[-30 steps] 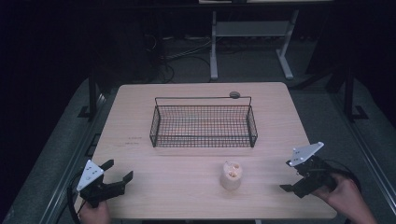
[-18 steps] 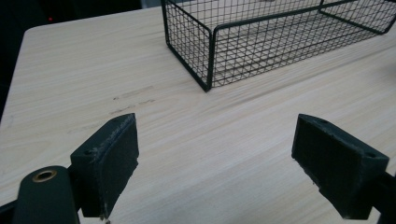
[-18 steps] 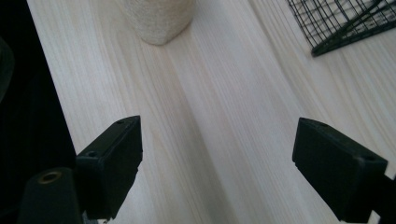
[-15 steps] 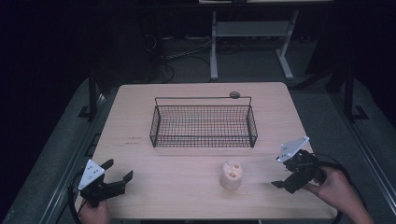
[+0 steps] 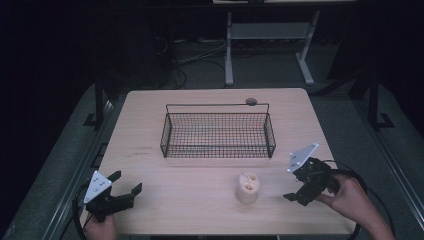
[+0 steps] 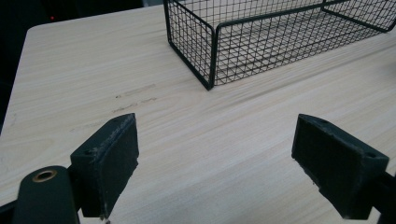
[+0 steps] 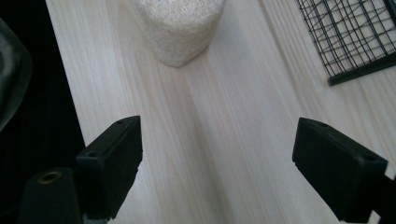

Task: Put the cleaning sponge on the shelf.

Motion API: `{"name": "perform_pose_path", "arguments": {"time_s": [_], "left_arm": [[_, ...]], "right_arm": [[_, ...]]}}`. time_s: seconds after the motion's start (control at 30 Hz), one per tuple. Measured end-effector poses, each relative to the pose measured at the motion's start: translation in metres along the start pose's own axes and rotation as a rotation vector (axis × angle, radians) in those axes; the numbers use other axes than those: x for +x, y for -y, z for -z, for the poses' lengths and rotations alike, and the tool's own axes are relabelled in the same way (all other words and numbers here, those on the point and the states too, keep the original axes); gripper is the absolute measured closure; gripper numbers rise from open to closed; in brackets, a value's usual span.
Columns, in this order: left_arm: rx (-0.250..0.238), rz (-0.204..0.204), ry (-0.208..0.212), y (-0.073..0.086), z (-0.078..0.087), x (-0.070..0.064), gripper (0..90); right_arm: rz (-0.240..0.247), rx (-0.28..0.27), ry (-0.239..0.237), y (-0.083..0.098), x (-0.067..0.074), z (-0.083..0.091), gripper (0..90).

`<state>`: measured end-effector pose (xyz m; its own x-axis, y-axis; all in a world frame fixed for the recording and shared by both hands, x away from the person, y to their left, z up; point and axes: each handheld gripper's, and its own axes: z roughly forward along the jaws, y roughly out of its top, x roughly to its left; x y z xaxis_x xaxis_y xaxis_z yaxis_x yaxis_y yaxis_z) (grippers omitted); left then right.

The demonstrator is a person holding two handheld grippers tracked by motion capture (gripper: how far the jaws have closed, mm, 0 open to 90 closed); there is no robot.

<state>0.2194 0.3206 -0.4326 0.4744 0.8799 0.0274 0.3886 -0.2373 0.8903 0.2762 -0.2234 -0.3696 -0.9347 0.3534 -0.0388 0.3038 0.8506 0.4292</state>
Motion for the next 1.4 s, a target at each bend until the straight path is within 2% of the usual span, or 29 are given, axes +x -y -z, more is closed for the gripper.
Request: {"name": "perform_pose_path", "arguments": {"time_s": [0.3,0.67,0.87,1.03,1.4], "left_arm": [[0.003,0.001,0.001,0.0,0.0,0.001,13.9],[-0.001,0.013,0.002,0.001,0.001,0.002,13.9],[-0.001,0.013,0.002,0.001,0.001,0.002,13.9],[-0.001,0.012,0.003,0.001,0.001,0.002,13.9],[-0.003,0.013,0.004,0.001,0.001,0.002,13.9]], "right_arm": [[0.035,0.0,-0.018,-0.018,0.005,-0.005,15.1],[0.075,0.03,-0.076,-0.047,0.006,-0.024,14.8],[0.097,0.047,-0.09,-0.063,0.007,-0.032,14.8],[0.109,0.066,-0.095,-0.071,0.008,-0.039,14.8],[0.121,0.073,-0.111,-0.083,0.008,-0.044,15.2]]}}
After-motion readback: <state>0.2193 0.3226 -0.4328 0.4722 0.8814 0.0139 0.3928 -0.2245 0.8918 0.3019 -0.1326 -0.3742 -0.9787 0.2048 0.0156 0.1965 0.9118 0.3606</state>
